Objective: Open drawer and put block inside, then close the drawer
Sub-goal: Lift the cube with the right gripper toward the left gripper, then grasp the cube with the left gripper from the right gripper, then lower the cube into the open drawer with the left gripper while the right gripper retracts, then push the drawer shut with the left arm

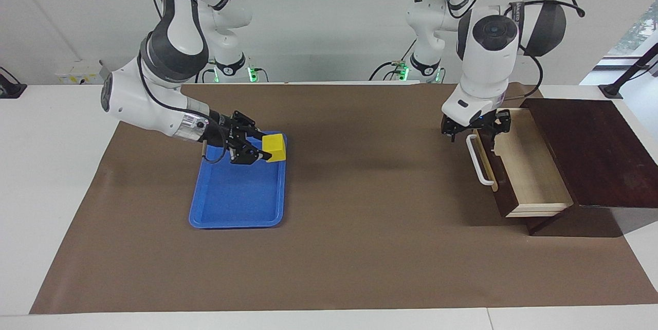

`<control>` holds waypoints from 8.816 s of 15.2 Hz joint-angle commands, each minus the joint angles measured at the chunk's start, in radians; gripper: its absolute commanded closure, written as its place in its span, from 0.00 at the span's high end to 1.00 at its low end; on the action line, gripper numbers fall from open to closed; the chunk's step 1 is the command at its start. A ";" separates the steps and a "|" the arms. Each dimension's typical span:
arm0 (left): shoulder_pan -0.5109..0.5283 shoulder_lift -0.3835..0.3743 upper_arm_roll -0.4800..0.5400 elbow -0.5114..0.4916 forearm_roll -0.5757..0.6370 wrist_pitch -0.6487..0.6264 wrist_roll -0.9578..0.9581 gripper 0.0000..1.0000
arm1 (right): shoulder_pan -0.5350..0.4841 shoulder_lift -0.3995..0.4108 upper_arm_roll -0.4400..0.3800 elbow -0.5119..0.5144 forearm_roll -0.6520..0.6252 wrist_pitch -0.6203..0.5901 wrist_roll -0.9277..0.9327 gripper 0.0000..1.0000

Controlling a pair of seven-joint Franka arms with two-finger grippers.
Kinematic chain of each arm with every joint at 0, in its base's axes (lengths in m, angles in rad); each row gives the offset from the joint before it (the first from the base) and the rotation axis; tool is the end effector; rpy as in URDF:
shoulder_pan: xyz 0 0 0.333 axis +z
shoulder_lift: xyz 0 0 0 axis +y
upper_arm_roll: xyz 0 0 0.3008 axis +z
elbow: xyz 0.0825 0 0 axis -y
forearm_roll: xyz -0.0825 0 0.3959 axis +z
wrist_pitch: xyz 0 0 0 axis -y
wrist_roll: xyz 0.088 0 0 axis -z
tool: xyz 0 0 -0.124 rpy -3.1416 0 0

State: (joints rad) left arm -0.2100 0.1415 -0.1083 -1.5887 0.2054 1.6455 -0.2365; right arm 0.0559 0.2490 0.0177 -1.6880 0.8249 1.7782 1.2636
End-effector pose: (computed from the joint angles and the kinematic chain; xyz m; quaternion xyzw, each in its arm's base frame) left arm 0.5836 -0.1636 0.5093 -0.9933 0.0524 0.0143 0.1020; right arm 0.6252 0.1213 0.4344 -0.6920 0.6054 0.2967 0.2582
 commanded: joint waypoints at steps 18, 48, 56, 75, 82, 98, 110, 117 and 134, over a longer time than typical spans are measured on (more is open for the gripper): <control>-0.256 0.188 0.013 0.230 -0.179 0.091 -1.777 1.00 | 0.410 0.010 0.013 -0.067 0.033 0.494 0.313 0.00; -0.336 0.125 0.013 0.076 -0.129 0.168 -1.891 1.00 | 0.401 0.010 0.013 -0.064 0.057 0.480 0.313 0.00; -0.338 0.127 0.010 0.076 -0.133 0.185 -1.894 0.75 | 0.400 0.010 0.013 -0.064 0.057 0.478 0.313 0.00; -0.324 0.122 0.009 0.056 -0.139 0.216 -1.945 0.00 | 0.336 0.003 0.001 -0.041 0.037 0.455 0.363 1.00; -0.155 0.127 0.022 0.137 -0.132 -0.051 -1.582 0.00 | 0.112 -0.036 -0.002 0.008 -0.240 0.198 0.006 1.00; 0.317 0.092 0.024 0.100 -0.221 0.094 -1.126 0.00 | -0.051 -0.292 -0.002 0.004 -0.803 -0.201 -1.193 1.00; 0.353 -0.003 0.029 -0.246 -0.218 0.344 -1.153 0.00 | -0.185 -0.298 0.076 0.062 -0.820 -0.293 -1.254 1.00; 0.353 -0.031 0.029 -0.300 -0.209 0.355 -1.104 0.99 | -0.177 -0.284 0.091 0.100 -0.882 -0.350 -1.273 1.00; -0.035 -0.085 0.018 -0.347 0.247 0.209 -1.492 1.00 | -0.139 -0.255 0.034 0.163 -0.823 -0.399 -1.268 1.00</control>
State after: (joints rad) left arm -0.2206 0.1033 -0.1059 -1.8283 0.3690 1.8100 -1.6720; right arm -0.0928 -0.0117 0.0617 -1.5416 -0.0142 1.3894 0.0215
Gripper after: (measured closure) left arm 0.000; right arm 0.000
